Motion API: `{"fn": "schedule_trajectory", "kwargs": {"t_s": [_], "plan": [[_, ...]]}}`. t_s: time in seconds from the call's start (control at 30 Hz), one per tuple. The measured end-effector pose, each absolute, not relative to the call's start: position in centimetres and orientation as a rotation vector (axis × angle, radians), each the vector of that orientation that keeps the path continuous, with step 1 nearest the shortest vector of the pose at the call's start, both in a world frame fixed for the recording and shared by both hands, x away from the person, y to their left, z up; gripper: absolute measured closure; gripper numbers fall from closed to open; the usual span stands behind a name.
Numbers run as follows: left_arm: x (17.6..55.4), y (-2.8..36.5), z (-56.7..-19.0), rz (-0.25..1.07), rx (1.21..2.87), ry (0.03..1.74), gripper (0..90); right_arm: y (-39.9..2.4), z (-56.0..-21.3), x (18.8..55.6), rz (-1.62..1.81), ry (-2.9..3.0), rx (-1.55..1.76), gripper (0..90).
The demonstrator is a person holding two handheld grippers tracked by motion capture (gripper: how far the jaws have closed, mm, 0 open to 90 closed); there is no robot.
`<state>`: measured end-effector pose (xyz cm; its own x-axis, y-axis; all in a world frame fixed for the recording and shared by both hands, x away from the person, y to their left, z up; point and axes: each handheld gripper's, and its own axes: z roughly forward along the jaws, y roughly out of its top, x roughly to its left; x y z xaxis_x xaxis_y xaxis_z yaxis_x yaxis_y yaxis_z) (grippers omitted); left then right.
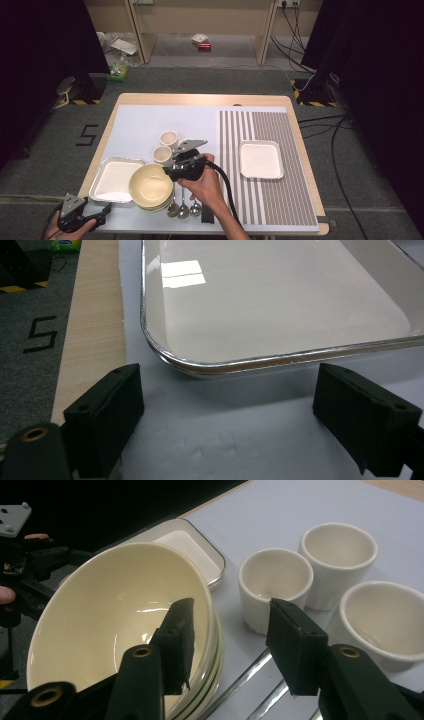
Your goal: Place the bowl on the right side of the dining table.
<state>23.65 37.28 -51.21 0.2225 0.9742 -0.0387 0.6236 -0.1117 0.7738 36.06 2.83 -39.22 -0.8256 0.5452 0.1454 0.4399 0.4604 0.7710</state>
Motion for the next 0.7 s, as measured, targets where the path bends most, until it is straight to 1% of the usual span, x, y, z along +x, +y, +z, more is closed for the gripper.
{"fn": "schedule_trajectory", "kwargs": {"t_s": [0.03,0.07,0.1,0.3,0.4,0.5,0.6,0.7], "plan": [[23.7,37.3,-51.2,0.658,1.82,1.479,11.6,2.8,-39.2,36.1,1.306,2.578,0.874,55.2],[23.6,37.3,-51.2,0.66,1.817,1.478,11.7,3.1,-39.4,36.1,1.294,2.588,0.874,57.6],[23.6,37.2,-51.2,0.666,1.815,1.48,11.7,3.1,-39.4,36.1,1.294,2.588,0.874,57.6],[23.6,37.2,-51.1,0.662,1.817,1.481,13.0,3.9,-39.9,36.5,1.282,2.607,0.821,65.4],[23.5,37.2,-50.8,0.664,1.832,1.486,14.9,4.4,-40.0,36.5,1.274,2.618,0.808,67.4],[23.3,37.1,-50.5,0.653,1.856,1.478,15.0,4.7,-40.1,36.5,1.258,2.626,0.8,67.8],[23.1,37.0,-50.0,0.679,1.857,1.479,15.1,4.9,-40.2,36.6,1.249,2.624,0.802,68.4],[22.6,36.7,-49.0,0.674,1.875,1.457,15.1,5.1,-40.4,36.7,1.23,2.631,0.776,69.9]]}}
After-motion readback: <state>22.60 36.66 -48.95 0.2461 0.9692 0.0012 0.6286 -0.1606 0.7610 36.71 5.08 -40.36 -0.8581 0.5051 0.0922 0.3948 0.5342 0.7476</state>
